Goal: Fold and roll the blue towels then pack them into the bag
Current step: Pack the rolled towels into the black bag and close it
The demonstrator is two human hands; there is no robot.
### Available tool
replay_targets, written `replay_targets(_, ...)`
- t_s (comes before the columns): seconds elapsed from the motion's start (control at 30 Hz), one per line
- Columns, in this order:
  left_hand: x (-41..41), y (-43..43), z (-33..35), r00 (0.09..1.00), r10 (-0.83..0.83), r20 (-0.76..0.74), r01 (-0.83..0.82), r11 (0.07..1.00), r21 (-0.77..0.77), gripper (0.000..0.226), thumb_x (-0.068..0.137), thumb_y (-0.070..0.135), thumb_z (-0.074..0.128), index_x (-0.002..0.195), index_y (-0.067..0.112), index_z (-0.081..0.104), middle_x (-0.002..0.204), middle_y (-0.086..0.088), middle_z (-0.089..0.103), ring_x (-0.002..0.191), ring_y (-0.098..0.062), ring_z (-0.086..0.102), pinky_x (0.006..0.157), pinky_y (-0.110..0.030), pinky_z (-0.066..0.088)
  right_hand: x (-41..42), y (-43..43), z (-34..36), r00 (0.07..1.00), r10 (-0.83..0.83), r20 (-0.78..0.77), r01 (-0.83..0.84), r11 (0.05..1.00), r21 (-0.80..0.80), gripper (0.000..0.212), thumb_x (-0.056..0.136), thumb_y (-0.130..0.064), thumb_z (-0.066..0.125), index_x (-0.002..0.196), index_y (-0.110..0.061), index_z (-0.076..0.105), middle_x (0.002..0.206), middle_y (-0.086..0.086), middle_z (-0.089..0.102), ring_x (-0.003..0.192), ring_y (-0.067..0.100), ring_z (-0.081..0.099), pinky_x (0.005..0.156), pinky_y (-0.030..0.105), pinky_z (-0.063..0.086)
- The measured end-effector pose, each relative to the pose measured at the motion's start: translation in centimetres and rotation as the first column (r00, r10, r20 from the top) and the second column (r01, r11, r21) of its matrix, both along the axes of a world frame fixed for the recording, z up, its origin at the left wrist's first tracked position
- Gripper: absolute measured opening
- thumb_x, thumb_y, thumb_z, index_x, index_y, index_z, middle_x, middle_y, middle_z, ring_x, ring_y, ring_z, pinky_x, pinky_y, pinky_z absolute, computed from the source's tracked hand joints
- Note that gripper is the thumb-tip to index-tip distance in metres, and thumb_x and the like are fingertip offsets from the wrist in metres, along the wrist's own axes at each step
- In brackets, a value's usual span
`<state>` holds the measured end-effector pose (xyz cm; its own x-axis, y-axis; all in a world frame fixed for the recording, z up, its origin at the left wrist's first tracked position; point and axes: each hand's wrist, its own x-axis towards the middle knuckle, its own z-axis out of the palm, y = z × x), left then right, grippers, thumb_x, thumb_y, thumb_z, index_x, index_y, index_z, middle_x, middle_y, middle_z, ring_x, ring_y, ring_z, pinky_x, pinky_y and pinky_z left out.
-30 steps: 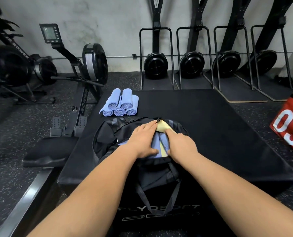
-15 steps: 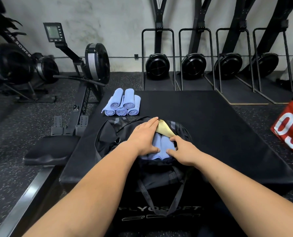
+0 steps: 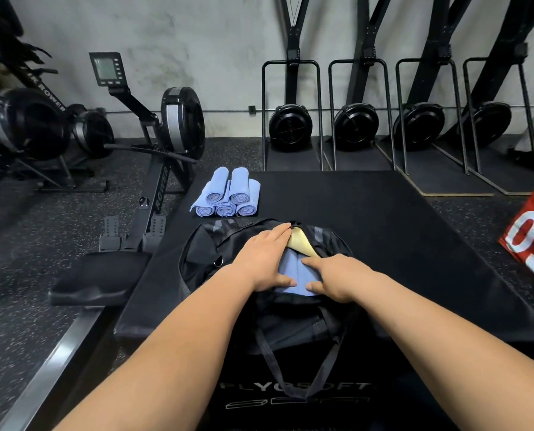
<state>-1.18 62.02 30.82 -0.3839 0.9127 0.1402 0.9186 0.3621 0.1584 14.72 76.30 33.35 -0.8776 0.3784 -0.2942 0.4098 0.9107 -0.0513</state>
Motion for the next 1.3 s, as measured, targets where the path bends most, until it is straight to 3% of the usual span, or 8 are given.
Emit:
replay_targets(0.3, -1.3, -0.9, 1.5, 1.0, 0.014, 0.025, -0.016, 0.995, 0.096, 0.1, 0.085, 0.052, 0.079, 0.164, 0.018, 0.028, 0.172, 0.006, 0.022, 0.148, -0.026, 0.035, 0.122, -0.043, 0.033, -1.7, -1.3, 2.8, 0.994, 0.03, -0.1, 0.003, 0.948, 0.32, 0.034, 0.102, -0.057, 0.051, 0.122, -0.035, 0.067, 0.115, 0.001, 0.064, 0.102, 0.027, 0.064, 0.072, 0.036, 0.044)
replay_targets(0.5, -3.5, -2.7, 2.5, 0.999, 0.044, -0.03, -0.036, 0.974, 0.224, 0.085, 0.087, 0.047, 0.073, 0.16, 0.021, 0.039, 0.164, 0.003, 0.037, 0.14, -0.029, 0.045, 0.119, -0.044, 0.036, -3.7, -1.0, 3.9, 0.896, 0.103, -0.431, -0.014, 0.979, 0.205, 0.018, 0.095, -0.048, 0.062, 0.111, -0.042, 0.069, 0.107, -0.01, 0.063, 0.102, 0.021, 0.061, 0.069, 0.032, 0.041)
replay_targets(0.57, -4.0, -4.0, 2.3, 0.988, 0.096, -0.118, -0.083, 0.99, 0.112, 0.083, 0.089, 0.053, 0.069, 0.161, 0.03, 0.036, 0.166, 0.002, 0.033, 0.145, -0.031, 0.038, 0.124, -0.047, 0.027, -4.1, -0.5, 2.9, 0.852, 0.179, -0.492, -0.104, 0.979, 0.176, 0.037, 0.091, -0.055, 0.067, 0.127, -0.047, 0.062, 0.122, -0.01, 0.051, 0.116, 0.021, 0.051, 0.079, 0.034, 0.045)
replay_targets(0.7, -4.8, -7.3, 0.0, 0.939, 0.297, -0.172, -0.326, 0.929, -0.174, 0.084, 0.09, 0.073, 0.056, 0.162, 0.049, 0.021, 0.175, -0.001, 0.004, 0.16, -0.04, 0.001, 0.126, -0.067, 0.001, -4.2, -0.1, -0.7, 0.955, 0.235, -0.183, -0.225, 0.972, 0.074, 0.091, 0.073, -0.091, 0.032, 0.157, -0.054, 0.029, 0.174, -0.003, 0.0, 0.157, 0.032, 0.007, 0.123, 0.055, 0.027)
replay_targets(0.83, -4.7, -8.7, -1.3, 0.927, 0.374, 0.03, -0.362, 0.912, -0.193, 0.077, 0.096, 0.066, 0.054, 0.163, 0.046, 0.021, 0.176, 0.003, -0.007, 0.16, -0.037, -0.011, 0.125, -0.064, 0.023, -3.3, -0.2, -3.4, 0.969, 0.226, -0.101, -0.221, 0.973, 0.058, 0.097, 0.075, -0.094, 0.021, 0.162, -0.051, 0.012, 0.174, -0.011, -0.013, 0.161, 0.026, -0.003, 0.127, 0.057, 0.013)
replay_targets(0.97, -4.0, -8.5, -1.4, 0.917, 0.381, 0.115, -0.36, 0.918, -0.167, 0.085, 0.1, 0.054, 0.057, 0.168, 0.024, 0.016, 0.176, 0.004, 0.0, 0.16, -0.04, 0.001, 0.126, -0.051, 0.028, -2.8, 0.9, -3.7, 0.967, 0.234, -0.103, -0.224, 0.969, 0.105, 0.113, 0.063, -0.107, 0.003, 0.162, -0.052, 0.01, 0.174, -0.013, -0.011, 0.161, 0.021, 0.0, 0.125, 0.055, 0.022)
replay_targets(1.1, -2.7, -7.8, -0.6, 0.928, 0.346, 0.135, -0.335, 0.937, -0.098, 0.085, 0.099, 0.044, 0.063, 0.164, 0.01, 0.022, 0.174, -0.001, 0.009, 0.156, -0.038, 0.015, 0.127, -0.041, 0.021, -2.0, 1.6, -3.3, 0.969, 0.227, -0.094, -0.216, 0.97, 0.112, 0.087, 0.086, -0.09, 0.031, 0.162, -0.051, 0.015, 0.175, -0.012, -0.009, 0.161, 0.018, 0.002, 0.125, 0.05, 0.025)
replay_targets(1.3, -1.0, -5.6, -0.8, 0.928, 0.305, 0.215, -0.305, 0.952, -0.033, 0.088, 0.091, 0.039, 0.072, 0.161, 0.015, 0.025, 0.171, 0.003, 0.014, 0.146, -0.038, 0.032, 0.118, -0.045, 0.038, 0.0, 3.3, -1.9, 0.98, 0.187, -0.069, -0.178, 0.977, 0.121, 0.075, 0.092, -0.08, 0.044, 0.16, -0.051, 0.026, 0.175, -0.015, -0.002, 0.16, 0.013, 0.007, 0.122, 0.042, 0.033)
